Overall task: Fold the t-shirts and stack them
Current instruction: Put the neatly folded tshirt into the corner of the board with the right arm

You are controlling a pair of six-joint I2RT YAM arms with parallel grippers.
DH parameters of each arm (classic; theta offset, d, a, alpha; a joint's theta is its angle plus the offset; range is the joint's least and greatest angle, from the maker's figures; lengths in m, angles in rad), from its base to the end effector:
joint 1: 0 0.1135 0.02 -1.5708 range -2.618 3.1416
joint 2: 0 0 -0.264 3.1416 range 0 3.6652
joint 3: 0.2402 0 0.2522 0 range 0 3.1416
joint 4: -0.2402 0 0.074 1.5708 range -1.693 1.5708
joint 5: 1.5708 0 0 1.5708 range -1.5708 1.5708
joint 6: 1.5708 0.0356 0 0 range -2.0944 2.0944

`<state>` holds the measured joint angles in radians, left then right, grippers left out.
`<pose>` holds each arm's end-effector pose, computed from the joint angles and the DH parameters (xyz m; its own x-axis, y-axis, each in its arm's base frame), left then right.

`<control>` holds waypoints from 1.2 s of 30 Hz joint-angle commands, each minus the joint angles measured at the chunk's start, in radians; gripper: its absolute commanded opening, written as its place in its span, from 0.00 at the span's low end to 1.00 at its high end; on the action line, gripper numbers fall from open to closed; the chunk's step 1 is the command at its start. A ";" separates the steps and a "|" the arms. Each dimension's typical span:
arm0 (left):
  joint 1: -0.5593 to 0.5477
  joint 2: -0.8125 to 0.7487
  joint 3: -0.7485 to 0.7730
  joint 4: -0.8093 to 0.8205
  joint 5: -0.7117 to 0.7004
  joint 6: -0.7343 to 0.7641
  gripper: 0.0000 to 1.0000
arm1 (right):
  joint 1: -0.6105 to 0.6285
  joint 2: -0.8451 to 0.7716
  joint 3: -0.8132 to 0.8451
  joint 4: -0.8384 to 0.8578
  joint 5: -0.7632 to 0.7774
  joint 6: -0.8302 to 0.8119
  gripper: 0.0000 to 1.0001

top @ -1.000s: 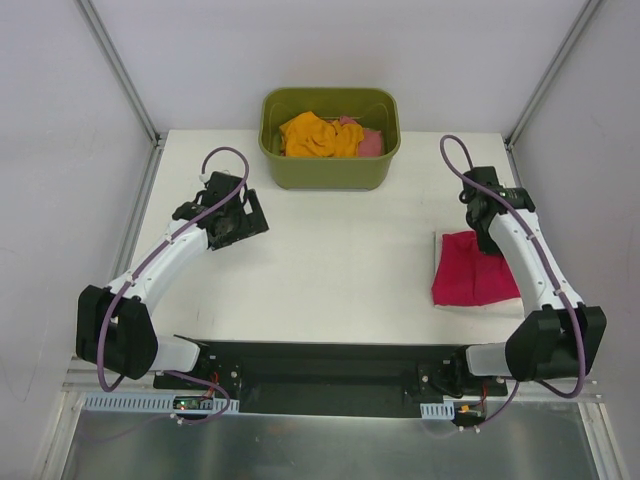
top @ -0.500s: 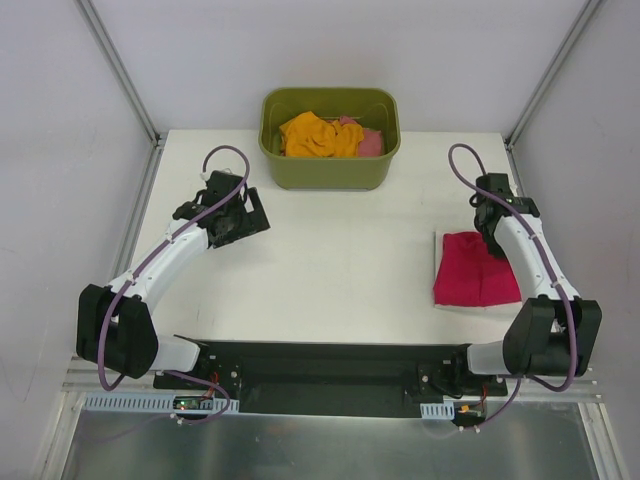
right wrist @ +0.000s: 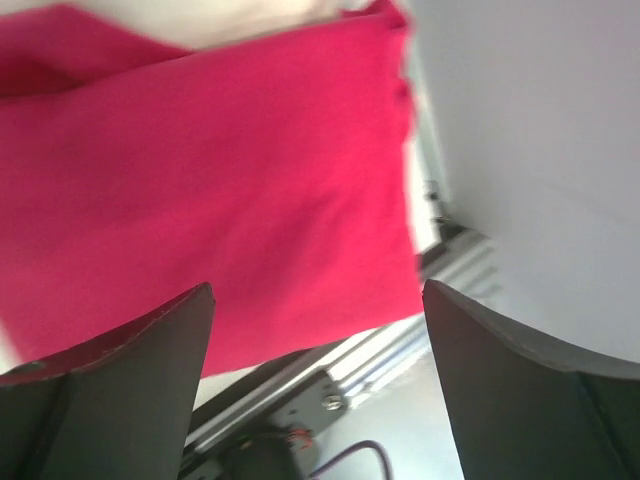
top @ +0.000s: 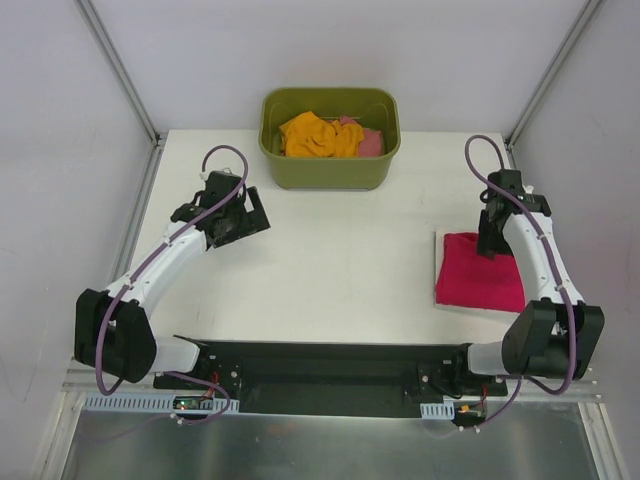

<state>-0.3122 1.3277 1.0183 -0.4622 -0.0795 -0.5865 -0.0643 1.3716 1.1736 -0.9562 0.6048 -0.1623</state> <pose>0.2735 -0.0853 0.2760 -0.6922 -0.3563 -0.6277 -0.1573 0.9232 -0.3506 0.2597 -0.0370 0.2885 -0.9462 -0.0723 -0.3153 0.1313 0.8050 -0.5785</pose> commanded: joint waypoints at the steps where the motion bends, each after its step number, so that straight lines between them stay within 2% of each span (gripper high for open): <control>1: 0.009 -0.039 -0.003 0.013 0.012 0.001 0.99 | -0.002 -0.081 0.021 0.035 -0.299 0.053 0.89; 6: 0.009 -0.053 -0.001 0.013 0.018 0.001 0.99 | -0.002 -0.020 -0.009 0.082 -0.307 0.087 1.00; 7: 0.009 -0.058 -0.006 0.013 0.015 -0.001 0.99 | -0.002 -0.005 -0.009 0.085 -0.309 0.087 0.97; 11: 0.010 -0.082 -0.017 0.011 0.000 -0.004 0.99 | 0.000 0.075 -0.019 0.132 -0.329 0.073 0.97; 18: 0.010 -0.116 -0.032 0.011 -0.009 -0.010 0.99 | 0.000 0.228 -0.031 0.282 -0.473 0.052 0.97; 24: 0.010 -0.134 -0.049 0.010 -0.034 -0.009 0.99 | 0.000 0.288 -0.009 0.344 -0.473 0.003 0.97; 28: 0.010 -0.147 -0.040 0.010 -0.039 0.001 0.99 | 0.000 0.210 -0.017 0.346 -0.465 -0.026 0.97; 32: 0.010 -0.157 -0.034 0.010 -0.052 0.004 0.99 | 0.000 0.028 -0.023 0.326 -0.464 -0.040 0.97; 35: 0.010 -0.171 -0.030 0.008 -0.060 0.002 0.99 | 0.000 -0.122 -0.046 0.332 -0.511 -0.045 0.97; 36: 0.010 -0.179 -0.030 0.008 -0.062 0.002 0.99 | 0.000 -0.159 -0.060 0.355 -0.578 -0.060 0.97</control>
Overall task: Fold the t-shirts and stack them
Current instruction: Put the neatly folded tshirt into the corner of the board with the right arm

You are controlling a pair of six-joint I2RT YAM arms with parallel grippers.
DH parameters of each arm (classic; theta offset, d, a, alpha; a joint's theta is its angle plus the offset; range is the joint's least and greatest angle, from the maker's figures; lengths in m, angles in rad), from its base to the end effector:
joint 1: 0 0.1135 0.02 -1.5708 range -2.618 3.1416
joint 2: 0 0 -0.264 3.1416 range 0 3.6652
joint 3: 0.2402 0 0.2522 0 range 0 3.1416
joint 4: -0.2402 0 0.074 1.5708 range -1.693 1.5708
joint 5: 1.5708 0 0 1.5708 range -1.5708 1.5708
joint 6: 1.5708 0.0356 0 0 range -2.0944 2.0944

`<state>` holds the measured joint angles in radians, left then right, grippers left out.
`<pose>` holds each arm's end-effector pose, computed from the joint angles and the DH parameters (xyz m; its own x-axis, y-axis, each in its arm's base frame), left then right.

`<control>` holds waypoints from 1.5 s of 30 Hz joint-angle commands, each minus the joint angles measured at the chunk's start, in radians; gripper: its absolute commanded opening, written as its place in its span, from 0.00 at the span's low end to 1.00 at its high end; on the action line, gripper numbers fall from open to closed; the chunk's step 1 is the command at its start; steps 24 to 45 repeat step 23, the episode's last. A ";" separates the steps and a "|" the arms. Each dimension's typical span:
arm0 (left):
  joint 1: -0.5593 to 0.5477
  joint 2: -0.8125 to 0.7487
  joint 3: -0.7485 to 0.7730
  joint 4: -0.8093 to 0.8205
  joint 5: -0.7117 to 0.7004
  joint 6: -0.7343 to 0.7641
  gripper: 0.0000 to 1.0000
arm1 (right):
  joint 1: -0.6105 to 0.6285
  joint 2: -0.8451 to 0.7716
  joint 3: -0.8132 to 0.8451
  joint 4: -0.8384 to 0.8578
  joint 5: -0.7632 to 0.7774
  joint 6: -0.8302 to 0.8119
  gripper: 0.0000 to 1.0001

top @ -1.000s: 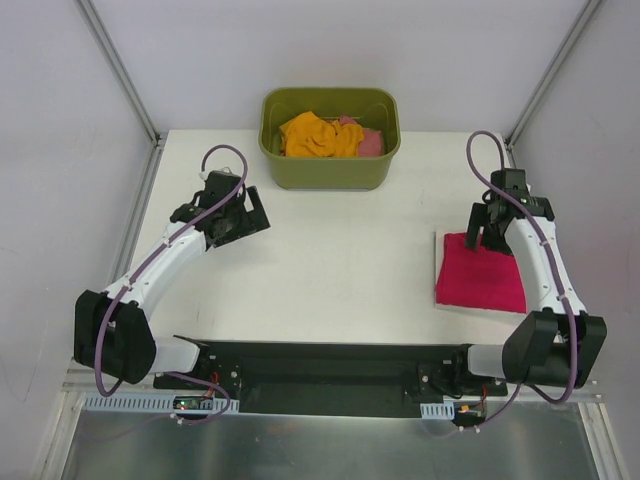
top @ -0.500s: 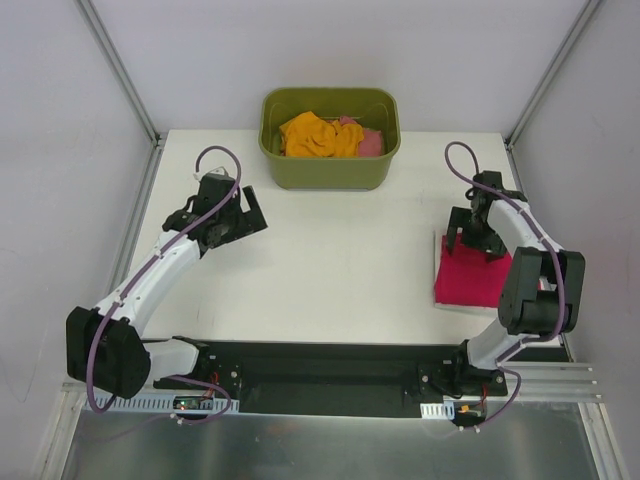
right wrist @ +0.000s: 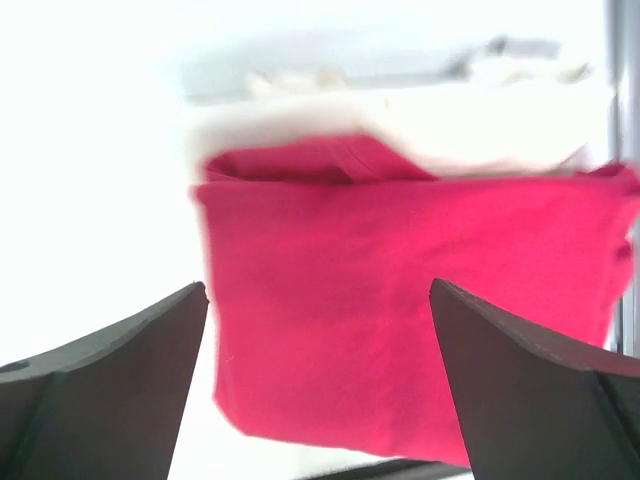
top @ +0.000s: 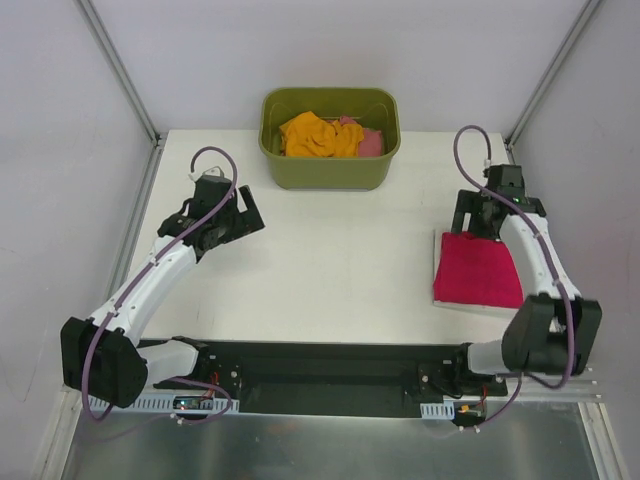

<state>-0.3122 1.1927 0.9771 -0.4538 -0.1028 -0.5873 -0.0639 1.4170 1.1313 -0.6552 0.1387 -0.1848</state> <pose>0.2490 -0.0765 0.2972 -0.6184 -0.3796 -0.6881 -0.1366 0.9142 -0.3815 0.2949 -0.0238 0.2746 -0.8193 -0.1299 -0.5585 -0.0061 0.9759 -0.2181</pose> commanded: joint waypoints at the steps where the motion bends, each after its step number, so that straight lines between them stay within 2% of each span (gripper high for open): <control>1: 0.010 -0.050 0.012 0.000 -0.044 0.003 0.99 | 0.001 -0.242 -0.045 0.069 -0.129 -0.045 0.97; 3: 0.010 -0.062 0.012 -0.005 -0.064 0.006 0.99 | 0.001 -0.347 -0.085 0.138 -0.250 -0.035 0.97; 6: 0.010 -0.100 0.002 -0.011 -0.084 0.004 0.99 | 0.001 -0.484 -0.162 0.227 -0.342 0.017 0.97; 14: 0.010 -0.225 -0.061 -0.011 -0.193 -0.017 0.99 | 0.001 -0.737 -0.332 0.339 -0.344 0.133 0.97; 23: 0.010 -0.262 -0.114 -0.011 -0.138 -0.031 0.99 | 0.001 -0.774 -0.504 0.442 -0.297 0.180 0.97; 45: 0.010 -0.262 -0.114 -0.011 -0.138 -0.031 0.99 | 0.001 -0.774 -0.504 0.442 -0.297 0.180 0.97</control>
